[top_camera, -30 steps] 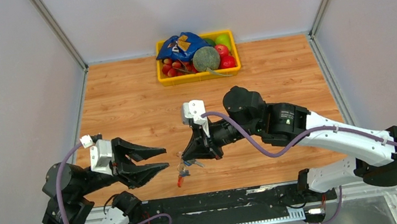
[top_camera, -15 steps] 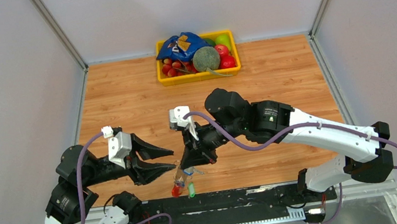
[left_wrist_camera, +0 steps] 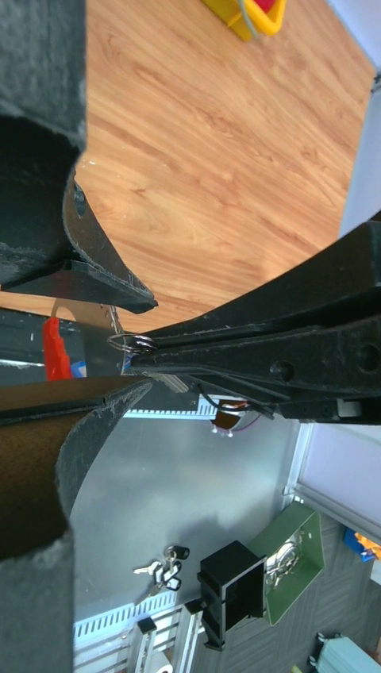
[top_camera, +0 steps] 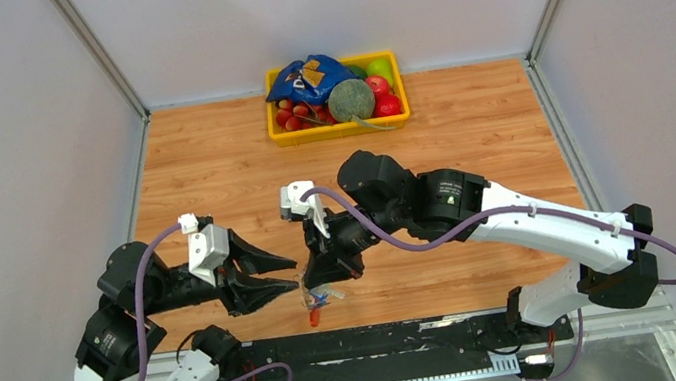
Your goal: Put the keys on the keyring
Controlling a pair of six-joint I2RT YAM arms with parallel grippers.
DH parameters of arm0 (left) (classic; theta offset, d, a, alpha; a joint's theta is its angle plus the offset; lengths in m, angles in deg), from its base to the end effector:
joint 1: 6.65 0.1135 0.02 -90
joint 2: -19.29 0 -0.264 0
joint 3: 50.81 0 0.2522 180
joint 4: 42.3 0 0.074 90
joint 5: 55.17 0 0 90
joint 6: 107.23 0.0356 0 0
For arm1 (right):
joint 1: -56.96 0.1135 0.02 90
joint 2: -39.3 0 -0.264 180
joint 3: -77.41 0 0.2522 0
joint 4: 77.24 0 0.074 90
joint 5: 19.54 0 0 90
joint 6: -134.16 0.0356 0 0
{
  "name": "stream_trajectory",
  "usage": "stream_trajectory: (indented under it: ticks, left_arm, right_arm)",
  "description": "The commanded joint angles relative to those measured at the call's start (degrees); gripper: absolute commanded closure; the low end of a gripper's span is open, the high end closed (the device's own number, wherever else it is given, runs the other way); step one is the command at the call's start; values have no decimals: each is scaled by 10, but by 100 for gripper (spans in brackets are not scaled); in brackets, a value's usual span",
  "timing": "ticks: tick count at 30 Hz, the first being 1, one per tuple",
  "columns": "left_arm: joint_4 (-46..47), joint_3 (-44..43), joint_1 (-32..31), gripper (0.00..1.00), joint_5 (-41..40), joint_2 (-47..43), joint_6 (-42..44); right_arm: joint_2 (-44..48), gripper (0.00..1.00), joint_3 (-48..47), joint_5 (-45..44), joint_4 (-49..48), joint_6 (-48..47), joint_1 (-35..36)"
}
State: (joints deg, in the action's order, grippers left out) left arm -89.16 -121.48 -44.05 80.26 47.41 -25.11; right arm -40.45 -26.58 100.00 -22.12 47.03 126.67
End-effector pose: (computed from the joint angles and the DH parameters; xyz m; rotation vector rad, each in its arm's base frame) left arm 0.0415 -0.0637 0.4010 1.0445 1.4388 -1.2321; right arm 0.0852 0.2810 0.4230 -1.5445 1.7199 1.2533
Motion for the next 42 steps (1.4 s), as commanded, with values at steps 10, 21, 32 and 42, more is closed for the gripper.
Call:
stream_trajectory:
  ticks: [10,21,32,42]
  left_arm:
    - [-9,-14,0,61,1,16,22]
    - [-10,-11,0,75,2,19,24]
    - [10,-8,0,99,17,23,23]
    - [87,19,0,100,7,-5,-13]
  right_arm:
    - [-7,100,-37,10,-12,7,1]
    - [-10,100,-41,9,-12,4,1]
    - [-12,100,-39,8,-12,3,2]
    - [14,85,-32,-16,-22,-3,2]
